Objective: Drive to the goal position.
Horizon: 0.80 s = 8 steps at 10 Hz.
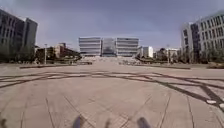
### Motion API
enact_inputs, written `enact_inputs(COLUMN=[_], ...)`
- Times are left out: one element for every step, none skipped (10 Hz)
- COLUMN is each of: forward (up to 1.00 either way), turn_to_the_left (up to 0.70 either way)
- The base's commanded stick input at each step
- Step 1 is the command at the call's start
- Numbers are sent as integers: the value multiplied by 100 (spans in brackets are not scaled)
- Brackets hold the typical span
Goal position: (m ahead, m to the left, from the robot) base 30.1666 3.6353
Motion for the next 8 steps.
enact_inputs(forward=[100, 100, 100, 100, 100, 100, 100, 100], turn_to_the_left=[0, 0, 0, 0, 0, 0, 0, 0])
